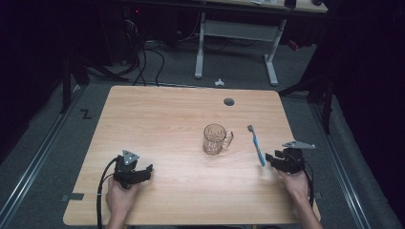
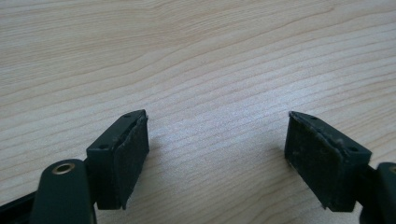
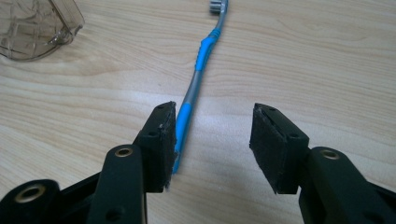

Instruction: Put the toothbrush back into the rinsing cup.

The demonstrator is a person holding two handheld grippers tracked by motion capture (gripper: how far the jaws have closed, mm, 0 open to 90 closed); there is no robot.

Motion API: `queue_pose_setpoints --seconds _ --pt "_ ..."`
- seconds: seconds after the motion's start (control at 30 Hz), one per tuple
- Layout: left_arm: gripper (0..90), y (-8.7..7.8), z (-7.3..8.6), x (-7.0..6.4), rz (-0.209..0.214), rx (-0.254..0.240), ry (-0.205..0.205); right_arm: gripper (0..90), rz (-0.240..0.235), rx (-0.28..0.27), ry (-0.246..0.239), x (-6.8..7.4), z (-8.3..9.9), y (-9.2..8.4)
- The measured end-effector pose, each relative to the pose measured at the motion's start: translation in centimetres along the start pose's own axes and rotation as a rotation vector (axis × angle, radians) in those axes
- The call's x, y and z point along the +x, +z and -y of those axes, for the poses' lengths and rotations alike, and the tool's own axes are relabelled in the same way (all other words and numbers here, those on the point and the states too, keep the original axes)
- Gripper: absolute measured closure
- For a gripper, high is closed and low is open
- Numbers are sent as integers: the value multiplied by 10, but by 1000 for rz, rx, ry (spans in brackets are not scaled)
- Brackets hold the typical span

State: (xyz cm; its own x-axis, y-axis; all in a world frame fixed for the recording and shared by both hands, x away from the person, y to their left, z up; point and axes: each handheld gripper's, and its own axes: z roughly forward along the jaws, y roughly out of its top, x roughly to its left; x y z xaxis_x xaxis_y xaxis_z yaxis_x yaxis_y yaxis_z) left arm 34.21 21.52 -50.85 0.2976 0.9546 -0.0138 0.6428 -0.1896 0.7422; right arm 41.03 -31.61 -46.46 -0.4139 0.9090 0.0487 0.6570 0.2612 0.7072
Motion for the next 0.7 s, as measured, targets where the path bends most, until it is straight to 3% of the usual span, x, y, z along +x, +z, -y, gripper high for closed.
queue_pose_setpoints --seconds 0.4,0.7 --pt "224 0 0 0 0 1 0 539 16 62 2 -2 -25 8" --pt "224 0 0 0 0 1 0 570 13 105 -37 4 -44 19"
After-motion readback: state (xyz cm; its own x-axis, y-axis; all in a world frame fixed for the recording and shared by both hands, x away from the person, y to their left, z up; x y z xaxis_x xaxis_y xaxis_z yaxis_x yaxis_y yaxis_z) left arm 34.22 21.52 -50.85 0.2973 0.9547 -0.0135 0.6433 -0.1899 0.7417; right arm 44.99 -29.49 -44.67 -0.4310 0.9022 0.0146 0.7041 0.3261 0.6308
